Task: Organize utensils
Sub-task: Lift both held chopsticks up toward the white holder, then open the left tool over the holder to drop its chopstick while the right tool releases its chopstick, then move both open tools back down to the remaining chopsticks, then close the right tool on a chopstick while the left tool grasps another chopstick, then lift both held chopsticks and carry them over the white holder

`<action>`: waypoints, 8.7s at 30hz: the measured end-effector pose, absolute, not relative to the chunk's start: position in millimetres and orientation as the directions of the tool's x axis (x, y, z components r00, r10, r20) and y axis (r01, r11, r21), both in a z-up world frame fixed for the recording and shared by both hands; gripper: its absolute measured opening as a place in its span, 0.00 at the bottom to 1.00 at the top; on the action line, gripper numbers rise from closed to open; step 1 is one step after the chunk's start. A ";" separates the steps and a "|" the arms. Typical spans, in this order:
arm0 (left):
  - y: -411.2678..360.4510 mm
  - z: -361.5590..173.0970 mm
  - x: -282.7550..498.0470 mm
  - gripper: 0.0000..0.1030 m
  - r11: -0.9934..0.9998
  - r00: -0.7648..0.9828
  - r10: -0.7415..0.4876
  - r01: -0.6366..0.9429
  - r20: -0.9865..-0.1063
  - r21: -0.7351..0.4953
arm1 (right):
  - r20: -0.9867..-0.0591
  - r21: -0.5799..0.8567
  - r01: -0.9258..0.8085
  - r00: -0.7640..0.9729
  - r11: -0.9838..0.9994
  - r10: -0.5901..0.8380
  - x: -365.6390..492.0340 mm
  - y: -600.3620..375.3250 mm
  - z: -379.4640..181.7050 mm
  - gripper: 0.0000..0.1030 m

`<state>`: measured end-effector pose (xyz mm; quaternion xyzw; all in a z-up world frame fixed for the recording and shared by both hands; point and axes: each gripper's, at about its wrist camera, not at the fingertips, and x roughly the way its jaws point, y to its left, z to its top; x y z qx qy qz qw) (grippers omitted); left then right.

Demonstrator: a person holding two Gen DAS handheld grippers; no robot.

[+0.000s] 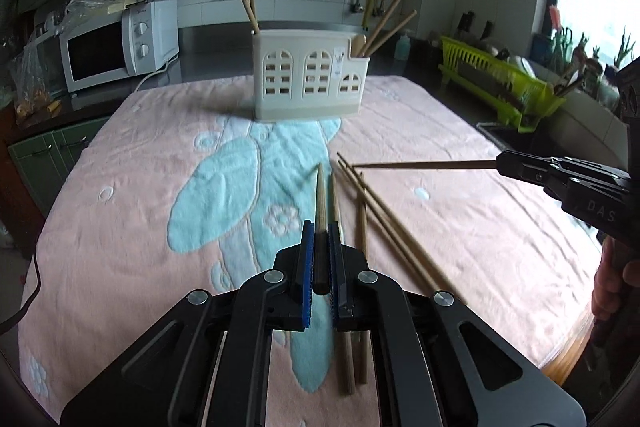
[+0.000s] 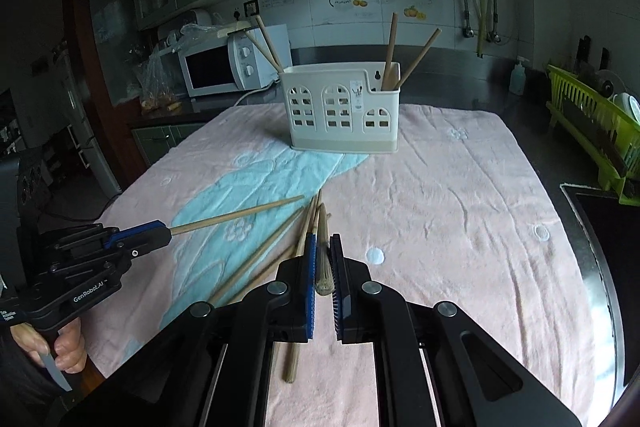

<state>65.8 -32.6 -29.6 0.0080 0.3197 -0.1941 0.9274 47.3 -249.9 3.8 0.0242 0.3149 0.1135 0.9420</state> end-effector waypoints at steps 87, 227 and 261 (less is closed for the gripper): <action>-35.4 109.7 214.1 0.35 0.969 0.876 -0.243 0.238 -0.417 -0.065 | -0.553 0.009 -0.270 0.801 0.963 0.230 168.5 -269.5 107.4 0.29; -36.4 -100.4 58.9 0.08 0.933 0.573 -0.256 0.357 -0.779 -0.044 | -0.587 0.137 -0.226 0.766 0.964 0.263 67.1 -240.6 4.2 0.07; -26.4 3.2 102.6 0.05 0.924 0.753 -0.369 0.358 -0.544 -0.130 | -0.537 0.091 -0.262 0.800 0.961 0.269 91.9 -232.9 38.8 0.07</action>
